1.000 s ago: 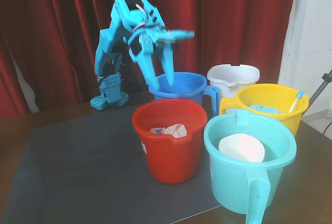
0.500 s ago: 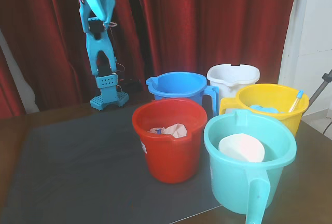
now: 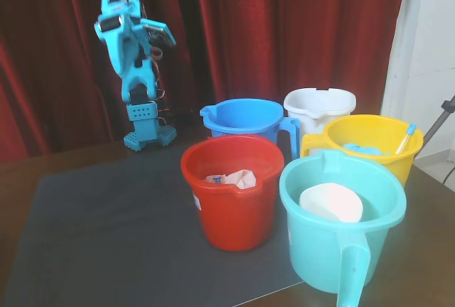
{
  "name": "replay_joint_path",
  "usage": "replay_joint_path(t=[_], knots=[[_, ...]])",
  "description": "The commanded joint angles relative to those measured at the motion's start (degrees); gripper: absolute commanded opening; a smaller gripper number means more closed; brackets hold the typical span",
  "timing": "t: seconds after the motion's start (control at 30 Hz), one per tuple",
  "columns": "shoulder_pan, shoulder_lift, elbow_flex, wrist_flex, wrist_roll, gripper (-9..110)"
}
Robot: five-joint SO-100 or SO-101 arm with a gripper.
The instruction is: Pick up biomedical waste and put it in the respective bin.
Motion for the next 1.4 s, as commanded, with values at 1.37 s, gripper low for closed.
replay_joint_path(t=[1.37], knots=[[-0.5, 7.4, 34.3, 0.1, 0.8, 0]])
